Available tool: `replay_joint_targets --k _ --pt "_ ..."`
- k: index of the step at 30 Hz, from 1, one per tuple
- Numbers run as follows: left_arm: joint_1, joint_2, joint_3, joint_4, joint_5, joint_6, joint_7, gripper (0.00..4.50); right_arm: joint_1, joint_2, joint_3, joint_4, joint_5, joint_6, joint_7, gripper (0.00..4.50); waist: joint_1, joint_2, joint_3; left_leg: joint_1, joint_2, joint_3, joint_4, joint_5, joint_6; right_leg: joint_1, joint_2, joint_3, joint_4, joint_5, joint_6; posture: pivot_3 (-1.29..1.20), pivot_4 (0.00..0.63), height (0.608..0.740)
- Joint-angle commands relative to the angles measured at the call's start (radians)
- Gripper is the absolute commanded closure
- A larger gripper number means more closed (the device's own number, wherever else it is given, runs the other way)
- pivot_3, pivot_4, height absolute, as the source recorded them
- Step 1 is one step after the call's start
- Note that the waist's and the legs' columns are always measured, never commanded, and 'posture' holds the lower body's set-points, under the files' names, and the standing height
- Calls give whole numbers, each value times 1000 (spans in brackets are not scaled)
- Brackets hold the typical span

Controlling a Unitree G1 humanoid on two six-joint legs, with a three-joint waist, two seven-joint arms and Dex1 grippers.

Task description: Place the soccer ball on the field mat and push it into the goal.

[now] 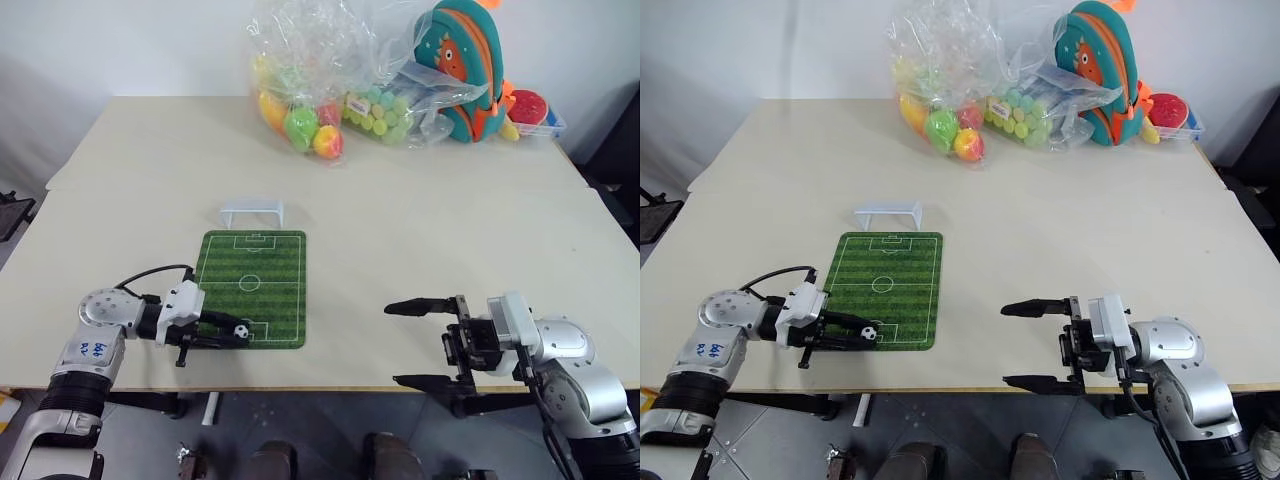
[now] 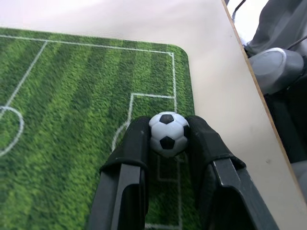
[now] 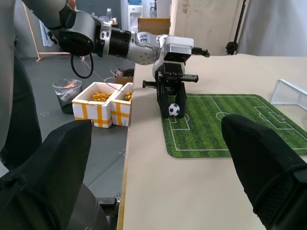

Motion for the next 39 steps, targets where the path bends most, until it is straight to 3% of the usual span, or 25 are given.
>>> replay_joint_targets --k 1,5,13,21,26,32,35,39 --pt "-5 -1 0 6 6 -6 1 3630 1 5 0 -27 7 -6 -6 0 0 0 0 0 0 0 0 0 0 0 0 0 0 0 0 0 150 740" --pt "4 -4 -3 -16 0 17 -3 3630 12 11 2 -40 7 -2 -15 0 0 0 0 0 0 0 0 0 0 0 0 0 0 0 0 0 150 740" --pt "3 -20 16 -32 -10 5 15 1117 17 14 5 -41 10 2 -21 0 3 0 0 0 0 0 0 0 0 0 0 0 0 0 0 0 150 740" --pt "37 -13 32 -106 -37 11 15 1117 24 24 22 -46 12 15 -29 0 1 0 0 0 0 0 0 0 0 0 0 0 0 0 0 0 150 740" --pt "80 -14 114 -248 -125 77 83 1117 50 14 25 -56 20 26 -27 0 0 0 0 0 1 -1 0 0 0 0 0 0 0 0 0 0 150 740" --pt "228 44 207 -458 -205 147 110 1117 84 11 20 -72 21 36 -26 0 -3 0 0 0 1 -7 -1 0 0 0 0 1 -1 0 0 0 150 740" --pt "392 110 290 -576 -266 216 83 1117 91 8 -10 -74 28 29 -35 0 -7 0 0 1 1 -7 -2 -1 0 0 0 2 -3 0 0 0 150 740" --pt "549 134 327 -540 -223 146 38 1951 85 20 -52 -50 15 -36 -26 0 2 3 2 2 2 -6 -2 -2 0 0 0 3 -8 0 -1 0 150 740"
